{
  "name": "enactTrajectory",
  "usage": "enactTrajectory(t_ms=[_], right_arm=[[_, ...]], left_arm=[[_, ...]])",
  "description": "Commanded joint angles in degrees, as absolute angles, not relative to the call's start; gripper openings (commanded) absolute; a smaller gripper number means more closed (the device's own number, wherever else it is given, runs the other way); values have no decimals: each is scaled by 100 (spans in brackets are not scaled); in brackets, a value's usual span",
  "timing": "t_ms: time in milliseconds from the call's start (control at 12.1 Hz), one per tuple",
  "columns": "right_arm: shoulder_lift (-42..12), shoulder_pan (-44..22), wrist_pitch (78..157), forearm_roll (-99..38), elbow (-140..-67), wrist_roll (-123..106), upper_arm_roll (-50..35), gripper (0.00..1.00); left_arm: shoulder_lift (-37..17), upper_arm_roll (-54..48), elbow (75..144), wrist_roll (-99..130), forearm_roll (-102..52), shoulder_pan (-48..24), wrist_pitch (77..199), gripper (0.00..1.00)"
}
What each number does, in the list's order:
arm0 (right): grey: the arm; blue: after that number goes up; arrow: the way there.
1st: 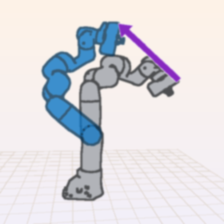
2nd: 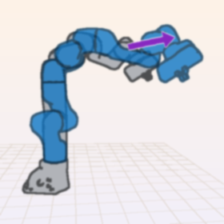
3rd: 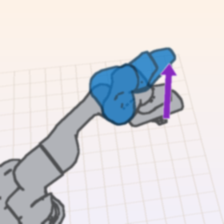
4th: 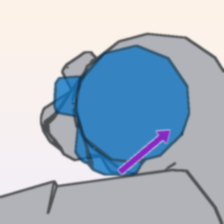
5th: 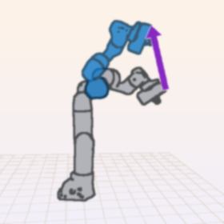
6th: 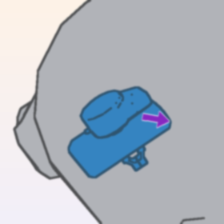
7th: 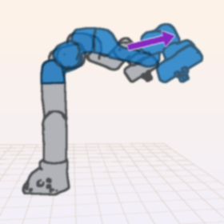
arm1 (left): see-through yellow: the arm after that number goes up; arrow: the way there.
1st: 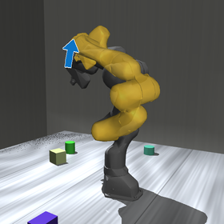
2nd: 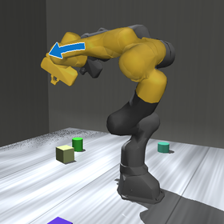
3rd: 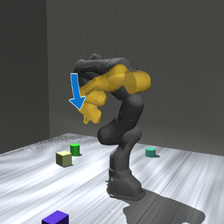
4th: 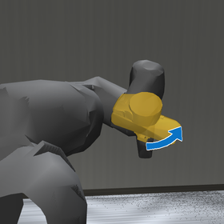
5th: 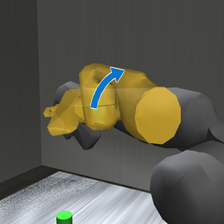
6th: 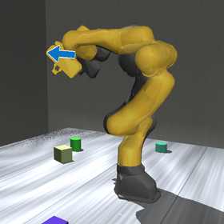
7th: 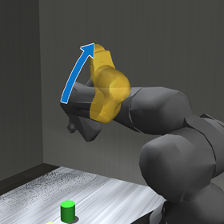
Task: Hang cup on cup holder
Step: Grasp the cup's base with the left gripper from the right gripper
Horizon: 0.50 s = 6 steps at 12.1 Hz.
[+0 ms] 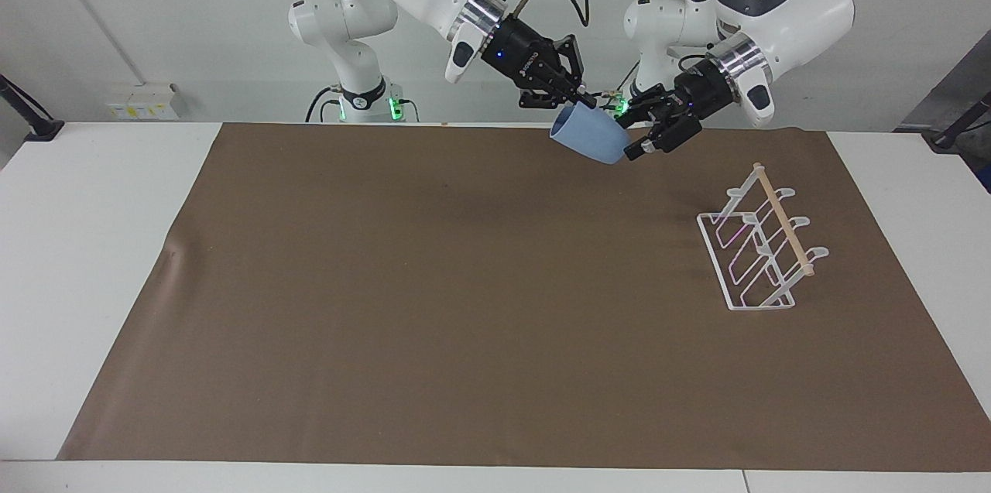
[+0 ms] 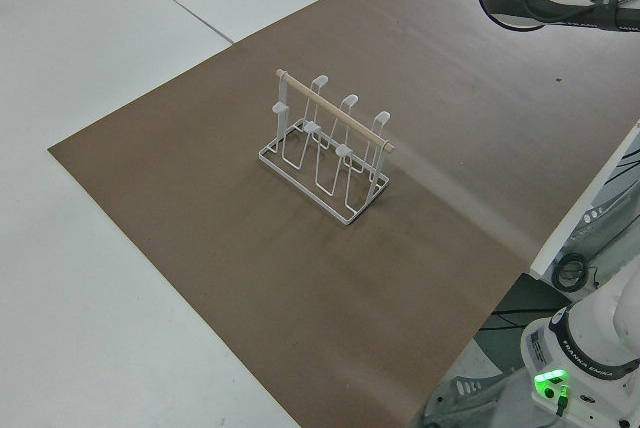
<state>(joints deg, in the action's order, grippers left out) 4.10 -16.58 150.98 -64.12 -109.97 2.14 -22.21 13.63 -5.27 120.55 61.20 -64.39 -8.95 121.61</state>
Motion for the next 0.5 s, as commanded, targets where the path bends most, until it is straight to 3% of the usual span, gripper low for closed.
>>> enactTrajectory(t_ms=[0, 415], right_arm=[[492, -1661, 15170, -6574, -11083, 211, -2224, 0], [501, -1661, 15161, -6574, -11101, 211, -2224, 0]], left_arm=[[1336, -466, 12146, 5889, -6574, -1020, 12287, 100], [1283, -466, 12138, 5704, -6557, -1054, 12305, 100]])
